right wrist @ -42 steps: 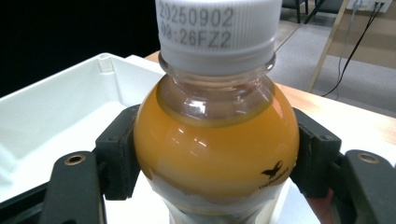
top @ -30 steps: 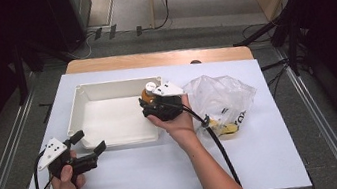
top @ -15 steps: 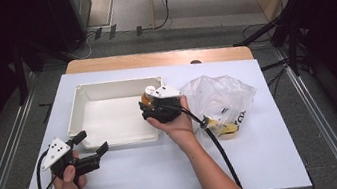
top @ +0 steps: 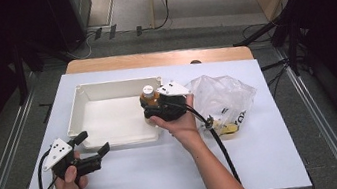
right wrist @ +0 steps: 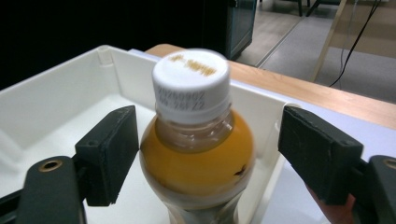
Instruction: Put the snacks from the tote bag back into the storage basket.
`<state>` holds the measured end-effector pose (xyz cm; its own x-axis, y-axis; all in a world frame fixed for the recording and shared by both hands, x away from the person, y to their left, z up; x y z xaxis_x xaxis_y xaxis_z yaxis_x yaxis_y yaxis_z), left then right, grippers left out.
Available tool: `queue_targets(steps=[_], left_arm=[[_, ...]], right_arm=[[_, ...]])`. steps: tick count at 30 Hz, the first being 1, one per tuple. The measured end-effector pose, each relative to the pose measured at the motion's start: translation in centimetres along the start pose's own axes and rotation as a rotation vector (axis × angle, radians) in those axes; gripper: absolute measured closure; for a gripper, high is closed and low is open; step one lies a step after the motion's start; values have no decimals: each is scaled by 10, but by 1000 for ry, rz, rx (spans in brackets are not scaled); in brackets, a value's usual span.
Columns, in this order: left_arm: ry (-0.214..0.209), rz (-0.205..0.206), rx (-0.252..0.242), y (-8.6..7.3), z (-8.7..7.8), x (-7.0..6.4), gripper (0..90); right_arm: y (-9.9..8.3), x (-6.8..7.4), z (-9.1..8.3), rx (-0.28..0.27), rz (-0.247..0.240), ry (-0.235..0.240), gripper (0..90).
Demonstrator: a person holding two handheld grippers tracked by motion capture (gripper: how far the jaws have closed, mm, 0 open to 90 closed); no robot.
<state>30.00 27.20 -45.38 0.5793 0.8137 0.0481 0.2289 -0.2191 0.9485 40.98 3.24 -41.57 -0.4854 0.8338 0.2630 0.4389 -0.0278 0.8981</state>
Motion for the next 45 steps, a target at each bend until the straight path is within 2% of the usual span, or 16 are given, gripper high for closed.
queue_targets(steps=[10, 17, 19, 24, 32, 45], left_arm=[[3, 5, 4, -1, 2, 0, 95], [5, 6, 7, -2, 2, 1, 95], [4, 4, 7, -2, 2, 1, 95], [7, 9, 9, -2, 3, 0, 95], [8, 4, 7, -2, 3, 1, 96], [0, 17, 8, -2, 5, -2, 96]], right_arm=[[13, -10, -19, -30, -3, -21, 200], [20, -22, -34, -57, 8, -37, 203], [21, -29, -40, -63, 16, -45, 200], [20, -40, -49, -66, 30, -55, 198], [17, -59, -65, -102, 41, -87, 236], [9, -83, -87, -111, 55, -128, 239]])
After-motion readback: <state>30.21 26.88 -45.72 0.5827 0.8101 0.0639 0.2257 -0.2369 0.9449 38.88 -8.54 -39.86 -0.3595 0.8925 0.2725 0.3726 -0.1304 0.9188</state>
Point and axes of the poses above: each handheld gripper's, and its own axes: z roughly forward along the jaws, y roughly out of its top, x roughly to its left, the point moved 6 cm from there along z, roughly forward along the jaws, and after that the axes turned 10 degrees about z, right-handed, at the moved point
